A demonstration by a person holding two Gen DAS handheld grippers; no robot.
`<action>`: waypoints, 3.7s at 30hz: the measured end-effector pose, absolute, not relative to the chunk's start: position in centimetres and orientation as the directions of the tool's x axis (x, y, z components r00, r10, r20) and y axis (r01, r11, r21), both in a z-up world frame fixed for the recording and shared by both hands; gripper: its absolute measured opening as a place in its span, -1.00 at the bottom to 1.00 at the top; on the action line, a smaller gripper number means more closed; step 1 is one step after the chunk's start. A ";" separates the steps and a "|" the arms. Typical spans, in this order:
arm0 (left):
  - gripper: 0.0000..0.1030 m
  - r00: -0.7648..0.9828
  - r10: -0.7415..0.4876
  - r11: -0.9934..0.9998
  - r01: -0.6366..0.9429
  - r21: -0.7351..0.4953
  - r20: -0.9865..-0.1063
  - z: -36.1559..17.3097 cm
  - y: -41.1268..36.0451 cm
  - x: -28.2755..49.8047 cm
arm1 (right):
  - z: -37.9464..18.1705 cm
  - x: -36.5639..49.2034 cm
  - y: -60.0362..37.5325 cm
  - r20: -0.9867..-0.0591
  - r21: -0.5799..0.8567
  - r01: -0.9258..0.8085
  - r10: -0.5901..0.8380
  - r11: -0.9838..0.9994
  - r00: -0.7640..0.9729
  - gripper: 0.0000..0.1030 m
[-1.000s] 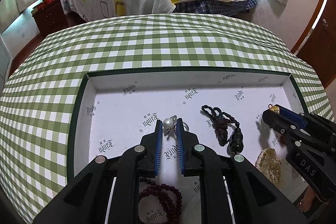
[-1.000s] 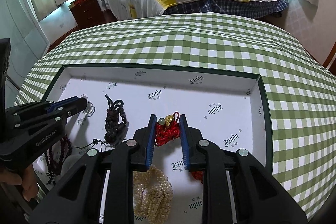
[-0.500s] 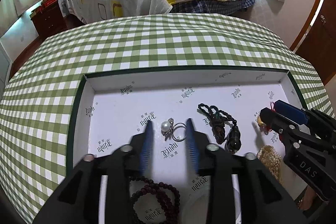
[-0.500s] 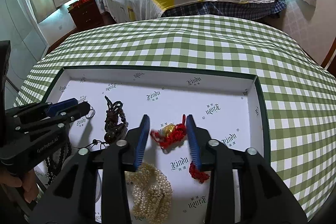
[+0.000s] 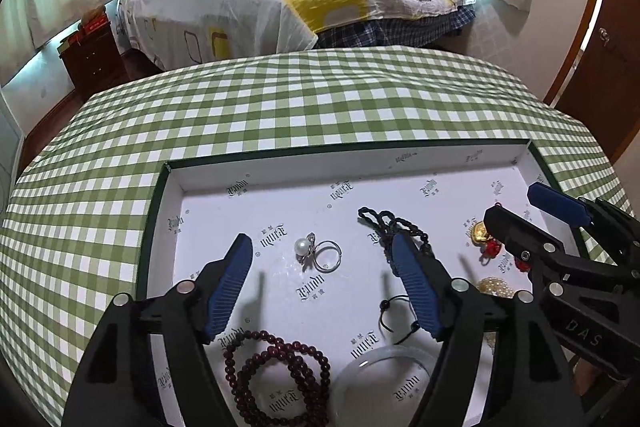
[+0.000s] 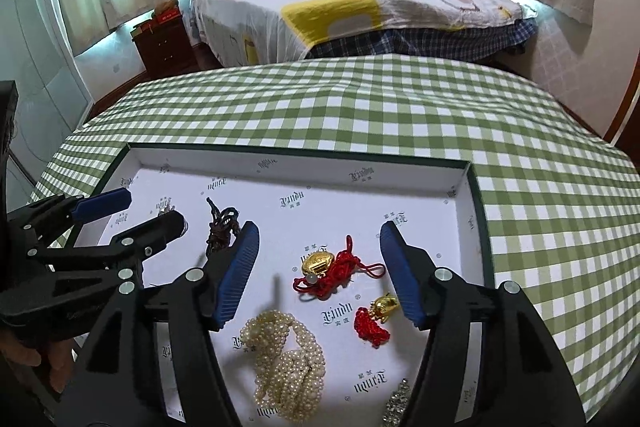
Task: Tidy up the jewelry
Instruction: 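Open both tools inside the tray to release the ring and tassel, then move both tools back over the gold chain and gold pearl brooch, then grasp the gold chain with the left tool while the right tool lowers toward the brooch, then close the right tool on the gold pearl brooch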
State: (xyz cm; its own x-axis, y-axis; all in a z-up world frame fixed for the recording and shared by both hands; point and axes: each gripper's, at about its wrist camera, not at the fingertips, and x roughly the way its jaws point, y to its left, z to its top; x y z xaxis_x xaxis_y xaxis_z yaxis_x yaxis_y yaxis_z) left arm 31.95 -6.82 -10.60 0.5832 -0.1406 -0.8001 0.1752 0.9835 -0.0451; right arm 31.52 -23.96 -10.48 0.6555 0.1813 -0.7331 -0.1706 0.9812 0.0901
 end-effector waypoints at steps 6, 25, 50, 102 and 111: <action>0.45 0.657 -0.155 0.986 0.152 -0.071 -0.738 -8.5 -6.1 29.9 | -8.6 29.7 -24.4 -0.676 0.073 -0.154 0.162 0.985 0.719 0.29; 0.53 0.802 -0.106 0.994 0.063 -0.094 -0.588 -4.2 -3.4 20.7 | -5.4 20.4 -24.7 -0.578 0.021 -0.130 0.118 0.991 0.808 0.42; 0.53 0.727 -0.079 0.997 0.069 -0.043 -0.682 -12.0 -4.0 12.1 | -11.6 9.6 -27.0 -0.642 0.035 -0.068 0.074 0.997 0.763 0.43; -0.83 0.733 -0.095 0.995 0.083 -0.050 -0.674 -12.5 -1.8 11.5 | -13.7 12.7 -29.4 -0.712 0.050 0.020 0.022 0.999 0.702 0.42; -0.83 0.727 -0.096 0.995 0.079 -0.056 -0.680 -12.8 -1.6 11.7 | -14.6 13.4 -29.7 -0.741 0.021 0.042 -0.013 0.999 0.671 0.29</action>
